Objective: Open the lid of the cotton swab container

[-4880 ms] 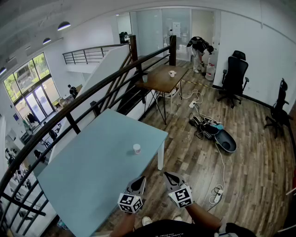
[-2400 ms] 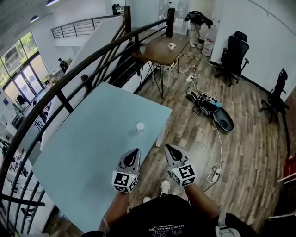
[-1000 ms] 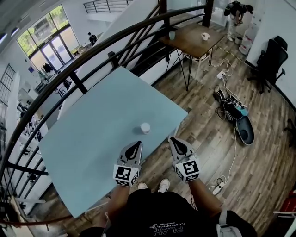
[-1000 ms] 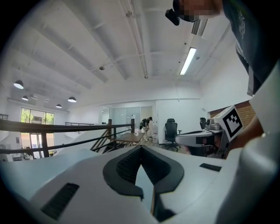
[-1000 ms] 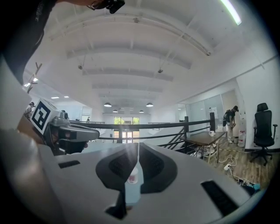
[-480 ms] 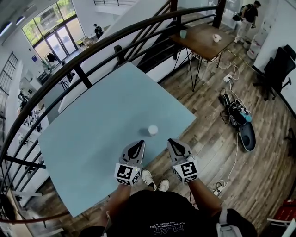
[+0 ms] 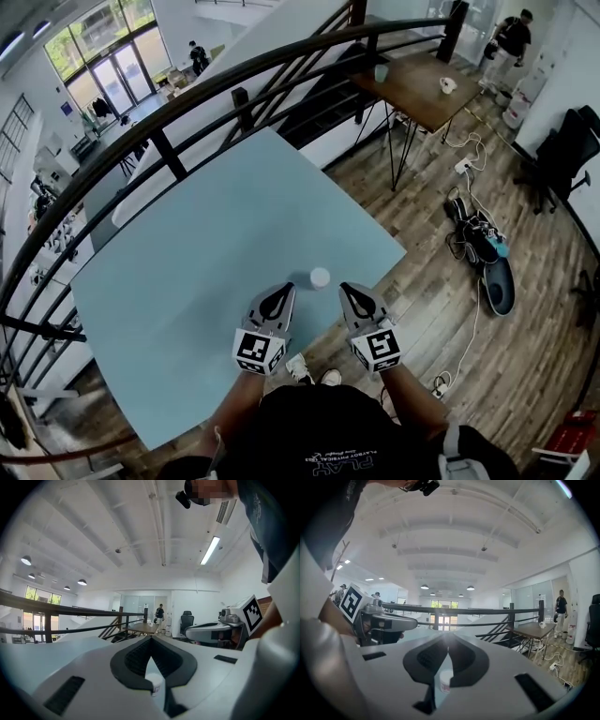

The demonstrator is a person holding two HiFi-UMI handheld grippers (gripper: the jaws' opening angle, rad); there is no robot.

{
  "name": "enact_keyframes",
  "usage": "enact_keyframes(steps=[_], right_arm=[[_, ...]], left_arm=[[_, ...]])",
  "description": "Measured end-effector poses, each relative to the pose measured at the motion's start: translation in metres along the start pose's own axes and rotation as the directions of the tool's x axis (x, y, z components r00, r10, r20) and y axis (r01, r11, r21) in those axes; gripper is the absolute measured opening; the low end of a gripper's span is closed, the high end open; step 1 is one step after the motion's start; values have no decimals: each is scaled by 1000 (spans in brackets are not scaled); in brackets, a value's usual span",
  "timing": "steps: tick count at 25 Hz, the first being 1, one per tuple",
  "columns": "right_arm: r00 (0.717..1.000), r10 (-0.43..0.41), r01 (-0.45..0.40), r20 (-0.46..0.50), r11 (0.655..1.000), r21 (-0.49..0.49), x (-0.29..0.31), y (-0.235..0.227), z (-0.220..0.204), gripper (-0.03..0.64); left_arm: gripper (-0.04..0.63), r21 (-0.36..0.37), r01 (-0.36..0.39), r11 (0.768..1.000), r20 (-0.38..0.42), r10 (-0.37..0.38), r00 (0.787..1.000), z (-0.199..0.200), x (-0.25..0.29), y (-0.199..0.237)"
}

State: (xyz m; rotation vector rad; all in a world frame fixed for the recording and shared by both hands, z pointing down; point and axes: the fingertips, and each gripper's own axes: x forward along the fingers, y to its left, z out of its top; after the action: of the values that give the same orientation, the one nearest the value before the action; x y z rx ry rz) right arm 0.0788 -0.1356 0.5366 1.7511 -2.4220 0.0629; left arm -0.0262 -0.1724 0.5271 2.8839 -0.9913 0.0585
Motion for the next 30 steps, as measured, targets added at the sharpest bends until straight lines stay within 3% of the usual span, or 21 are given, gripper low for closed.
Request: enact_keyframes(steps=[13, 30], right_arm=[[998, -51, 51, -37, 999, 13, 25, 10, -9, 21], [996, -46, 55, -77, 993, 106, 37, 5, -57, 21]], left_arm=[[12, -62, 52, 997, -23, -53, 998, -22, 2, 26], [12, -43, 94, 995, -82, -97, 992, -65, 18, 22]])
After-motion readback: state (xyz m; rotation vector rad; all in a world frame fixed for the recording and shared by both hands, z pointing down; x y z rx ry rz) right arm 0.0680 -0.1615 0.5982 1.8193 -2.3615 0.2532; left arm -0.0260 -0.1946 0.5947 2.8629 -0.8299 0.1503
